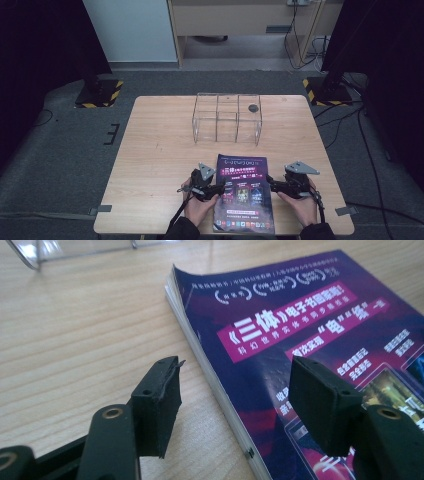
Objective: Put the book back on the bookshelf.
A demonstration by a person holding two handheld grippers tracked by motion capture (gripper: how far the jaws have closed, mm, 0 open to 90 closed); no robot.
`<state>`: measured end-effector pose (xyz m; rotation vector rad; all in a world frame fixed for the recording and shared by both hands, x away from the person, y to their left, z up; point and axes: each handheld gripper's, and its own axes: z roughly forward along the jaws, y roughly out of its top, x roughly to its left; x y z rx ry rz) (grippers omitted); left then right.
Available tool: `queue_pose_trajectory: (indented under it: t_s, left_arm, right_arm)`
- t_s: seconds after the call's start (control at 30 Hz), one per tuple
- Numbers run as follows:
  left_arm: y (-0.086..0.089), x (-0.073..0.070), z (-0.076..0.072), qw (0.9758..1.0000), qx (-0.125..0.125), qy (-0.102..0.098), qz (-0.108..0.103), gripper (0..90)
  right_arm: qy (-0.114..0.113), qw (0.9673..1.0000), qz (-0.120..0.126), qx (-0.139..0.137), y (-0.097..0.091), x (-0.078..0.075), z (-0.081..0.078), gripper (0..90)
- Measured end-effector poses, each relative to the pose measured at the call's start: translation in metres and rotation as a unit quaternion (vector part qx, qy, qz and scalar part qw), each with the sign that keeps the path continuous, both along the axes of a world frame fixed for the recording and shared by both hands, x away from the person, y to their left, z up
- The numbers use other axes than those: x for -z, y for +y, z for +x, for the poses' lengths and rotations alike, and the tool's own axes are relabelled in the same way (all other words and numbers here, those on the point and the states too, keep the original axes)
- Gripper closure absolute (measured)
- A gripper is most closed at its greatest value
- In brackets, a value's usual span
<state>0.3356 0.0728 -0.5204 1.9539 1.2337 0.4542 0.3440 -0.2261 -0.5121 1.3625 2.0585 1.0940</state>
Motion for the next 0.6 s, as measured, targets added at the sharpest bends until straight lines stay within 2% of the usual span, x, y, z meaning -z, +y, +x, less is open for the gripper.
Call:
queue_pose_trajectory:
  t_s: [0.3, 0.6]
  left_arm:
    - [-0.004, 0.007, 0.002, 0.9999, 0.004, 0.014, 0.003, 37.8]
    - [-0.007, 0.010, 0.004, 0.9997, 0.003, 0.018, -0.015, 40.3]
  right_arm:
    - [0.014, 0.9997, -0.003, -0.017, 0.008, 0.009, -0.001, 19.6]
    - [0.032, 0.9987, -0.007, -0.038, 0.017, 0.017, -0.001, 20.2]
